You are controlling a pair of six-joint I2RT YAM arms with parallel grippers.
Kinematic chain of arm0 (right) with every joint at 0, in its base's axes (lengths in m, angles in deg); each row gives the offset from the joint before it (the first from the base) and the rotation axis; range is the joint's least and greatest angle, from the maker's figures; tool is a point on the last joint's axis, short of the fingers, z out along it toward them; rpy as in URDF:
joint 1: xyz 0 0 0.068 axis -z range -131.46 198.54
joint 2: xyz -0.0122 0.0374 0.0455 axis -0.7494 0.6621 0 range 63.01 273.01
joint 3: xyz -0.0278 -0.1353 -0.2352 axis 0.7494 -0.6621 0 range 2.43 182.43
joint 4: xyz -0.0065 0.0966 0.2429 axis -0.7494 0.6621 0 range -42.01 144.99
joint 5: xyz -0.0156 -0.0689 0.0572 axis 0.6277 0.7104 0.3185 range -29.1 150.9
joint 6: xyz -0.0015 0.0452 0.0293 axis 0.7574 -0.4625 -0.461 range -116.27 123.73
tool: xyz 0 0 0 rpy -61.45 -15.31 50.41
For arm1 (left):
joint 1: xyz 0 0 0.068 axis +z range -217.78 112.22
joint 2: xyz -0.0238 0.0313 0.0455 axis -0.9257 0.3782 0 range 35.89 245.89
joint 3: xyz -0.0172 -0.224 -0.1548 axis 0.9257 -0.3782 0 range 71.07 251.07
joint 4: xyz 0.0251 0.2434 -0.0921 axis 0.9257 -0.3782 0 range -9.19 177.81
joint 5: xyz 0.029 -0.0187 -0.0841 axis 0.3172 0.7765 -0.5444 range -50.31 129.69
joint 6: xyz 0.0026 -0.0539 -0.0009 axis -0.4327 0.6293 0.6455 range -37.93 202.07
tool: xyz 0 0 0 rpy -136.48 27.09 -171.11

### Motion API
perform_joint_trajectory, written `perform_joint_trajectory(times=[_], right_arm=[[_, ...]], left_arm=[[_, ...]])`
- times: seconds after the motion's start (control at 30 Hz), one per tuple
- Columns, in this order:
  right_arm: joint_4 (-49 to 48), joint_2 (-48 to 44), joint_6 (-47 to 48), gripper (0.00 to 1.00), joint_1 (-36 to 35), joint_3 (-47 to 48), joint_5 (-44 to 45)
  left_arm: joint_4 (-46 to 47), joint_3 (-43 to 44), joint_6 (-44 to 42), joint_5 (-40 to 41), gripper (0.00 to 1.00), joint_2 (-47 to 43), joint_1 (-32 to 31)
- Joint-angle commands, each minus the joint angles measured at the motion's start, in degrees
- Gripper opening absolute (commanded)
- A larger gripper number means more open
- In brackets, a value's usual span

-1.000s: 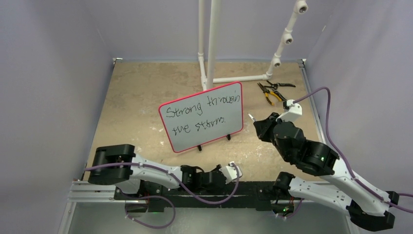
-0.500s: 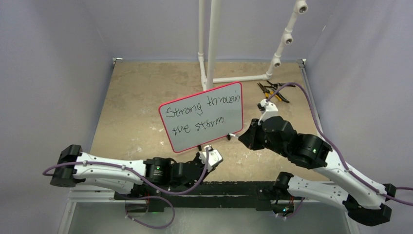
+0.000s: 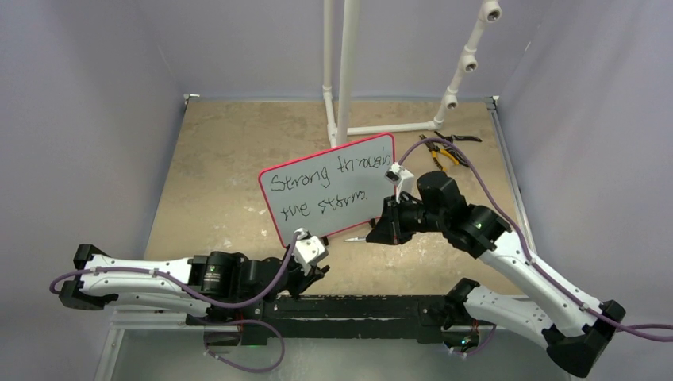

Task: Write a sentence on the whiteboard
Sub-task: Close the whiteboard marker at the center of the board.

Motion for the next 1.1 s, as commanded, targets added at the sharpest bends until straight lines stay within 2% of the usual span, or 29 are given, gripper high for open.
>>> perform_joint_trajectory(times=[0.0, 0.3, 1.07], right_arm=[[-3.77, 2.72, 9.28, 0.00, 4.44, -0.43, -19.17], [-3.90, 5.34, 11.83, 0.00, 4.55, -1.50, -32.89], [-6.37, 9.12, 13.42, 0.00, 4.55, -4.67, -36.72]], left_arm=[[0.05, -1.43, 0.28, -2.89, 0.00, -2.07, -0.07], [1.74, -2.27, -1.32, -4.75, 0.00, -2.70, -0.07], [3.57, -2.70, -3.91, -8.46, 0.00, -3.28, -0.07]])
